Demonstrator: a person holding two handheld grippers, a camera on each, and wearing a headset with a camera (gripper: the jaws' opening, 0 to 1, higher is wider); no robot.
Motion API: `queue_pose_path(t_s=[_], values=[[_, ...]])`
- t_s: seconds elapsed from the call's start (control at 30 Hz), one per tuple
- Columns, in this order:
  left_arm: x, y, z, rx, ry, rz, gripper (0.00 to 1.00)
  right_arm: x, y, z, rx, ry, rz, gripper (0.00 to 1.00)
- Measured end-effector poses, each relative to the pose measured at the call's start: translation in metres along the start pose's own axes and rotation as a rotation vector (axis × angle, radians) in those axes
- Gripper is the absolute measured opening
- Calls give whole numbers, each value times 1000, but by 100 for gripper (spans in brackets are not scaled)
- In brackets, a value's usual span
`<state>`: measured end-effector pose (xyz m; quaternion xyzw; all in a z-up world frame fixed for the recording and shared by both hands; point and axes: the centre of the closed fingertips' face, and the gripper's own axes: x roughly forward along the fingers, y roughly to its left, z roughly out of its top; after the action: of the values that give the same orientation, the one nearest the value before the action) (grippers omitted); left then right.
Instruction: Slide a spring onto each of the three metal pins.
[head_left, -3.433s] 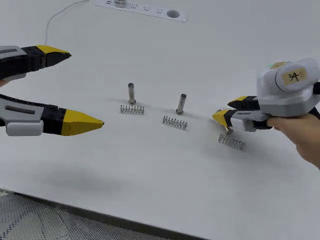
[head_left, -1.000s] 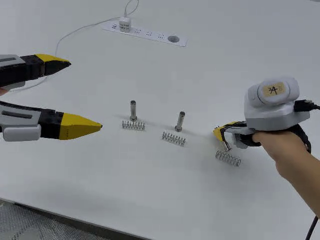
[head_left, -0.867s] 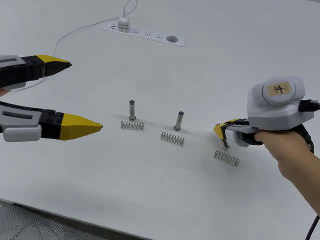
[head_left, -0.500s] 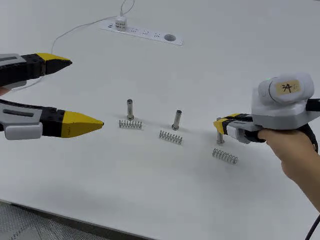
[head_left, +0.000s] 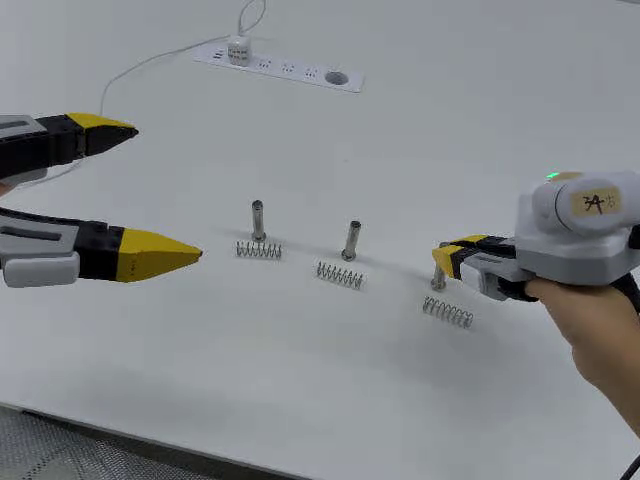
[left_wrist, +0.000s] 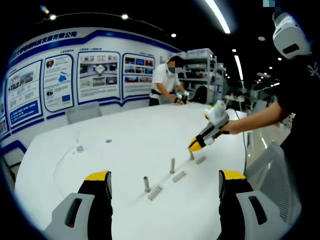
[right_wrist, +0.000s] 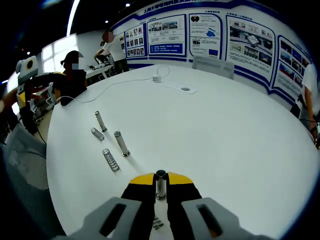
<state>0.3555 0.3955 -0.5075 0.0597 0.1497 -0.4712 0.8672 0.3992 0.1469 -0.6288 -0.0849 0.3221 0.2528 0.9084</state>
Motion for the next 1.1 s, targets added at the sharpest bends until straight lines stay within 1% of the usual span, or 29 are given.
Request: queue_pose_path(t_s=[0.1,0.23,0.4,0.53,0.6,0.67,0.73,0.8,0.93,1.1], values=[[0,-1,-2,2,6,0,90,-1,0,-1,-7,-19,-6,8],[0,-3,-8,0,26,-2,90,-3,1,-2,-9,-37,-6,8],[1,-6,-8,-3,24,-9,90,-4,2,-3,-17,-46,-6,8],[2,-5,-8,1,27,-9,90,-4,3,-3,-40,-43,-6,8],[2,-5,-7,0,24,-10,90,-4,1,-4,-45,-35,-17,8],[3,-4,-9,5,31,-7,90,-5,1,-4,-43,-22,-20,8],[3,-4,-13,4,43,-8,90,-5,1,-5,-56,-15,-25,9],[3,-6,-15,3,45,-11,90,-6,1,-6,-68,-10,-26,9],[3,-8,-16,0,48,-18,90,-6,-2,-7,-68,-8,-33,9],[3,-8,-17,2,53,-21,90,-7,-1,-7,-97,-3,-36,9]])
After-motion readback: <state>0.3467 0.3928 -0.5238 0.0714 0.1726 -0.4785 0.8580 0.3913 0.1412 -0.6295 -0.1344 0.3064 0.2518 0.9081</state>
